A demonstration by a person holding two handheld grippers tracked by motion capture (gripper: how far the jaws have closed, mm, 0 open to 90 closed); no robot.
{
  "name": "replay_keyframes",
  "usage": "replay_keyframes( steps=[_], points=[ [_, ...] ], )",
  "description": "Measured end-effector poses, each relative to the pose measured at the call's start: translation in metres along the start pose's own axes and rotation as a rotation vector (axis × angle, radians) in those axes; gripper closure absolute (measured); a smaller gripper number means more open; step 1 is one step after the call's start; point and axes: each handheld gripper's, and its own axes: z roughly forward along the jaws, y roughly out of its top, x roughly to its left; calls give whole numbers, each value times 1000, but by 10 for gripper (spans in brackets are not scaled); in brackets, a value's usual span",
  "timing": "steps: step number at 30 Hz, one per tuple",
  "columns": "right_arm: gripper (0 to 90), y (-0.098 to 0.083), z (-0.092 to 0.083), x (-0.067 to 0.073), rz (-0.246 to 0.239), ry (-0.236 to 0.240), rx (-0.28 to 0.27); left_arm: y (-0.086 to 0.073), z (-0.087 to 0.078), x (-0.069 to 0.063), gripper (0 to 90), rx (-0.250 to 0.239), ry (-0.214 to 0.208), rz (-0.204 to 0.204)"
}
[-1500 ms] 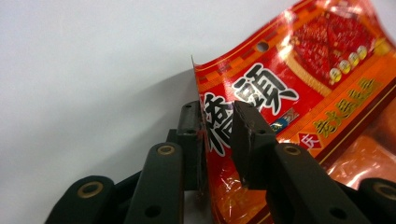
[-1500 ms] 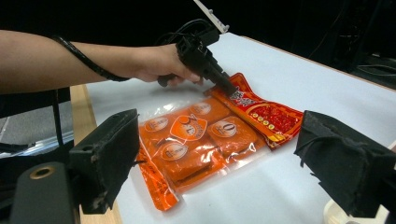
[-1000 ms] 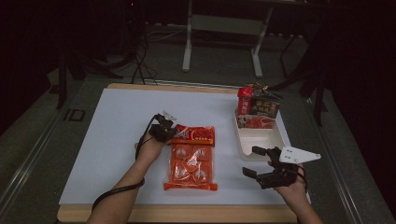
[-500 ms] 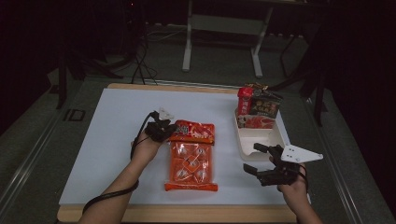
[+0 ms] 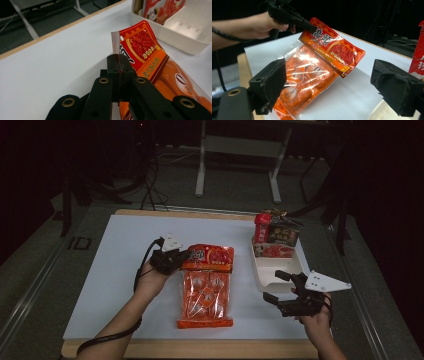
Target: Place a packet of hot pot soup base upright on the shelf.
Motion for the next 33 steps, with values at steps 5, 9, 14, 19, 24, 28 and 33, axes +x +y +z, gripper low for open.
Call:
replay_keyframes(
  steps=[5, 9, 14, 19, 24, 28, 33],
  points=[
    [111, 3, 0, 0, 15, 14, 9, 4, -8, -6, 900, -31, -12, 15],
    [107, 3, 3, 0, 39, -18, -2, 7, -17, -11, 900, -58, -35, 22],
    [107, 3, 5, 2, 22, -21, 6, 10, -27, -19, 900, -87, -48, 52],
    [108, 3, 7, 4, 16, -23, 18, 14, -38, -26, 900, -107, -75, 66],
    [131, 5, 7, 2, 34, -10, -1, 17, -47, -36, 900, -147, -122, 82],
    [130, 7, 8, 1, 28, -15, 1, 15, -53, -38, 900, -170, -151, 78],
    [131, 8, 11, -2, 45, -9, 3, 14, -60, -43, 900, -184, -168, 96]
  ],
)
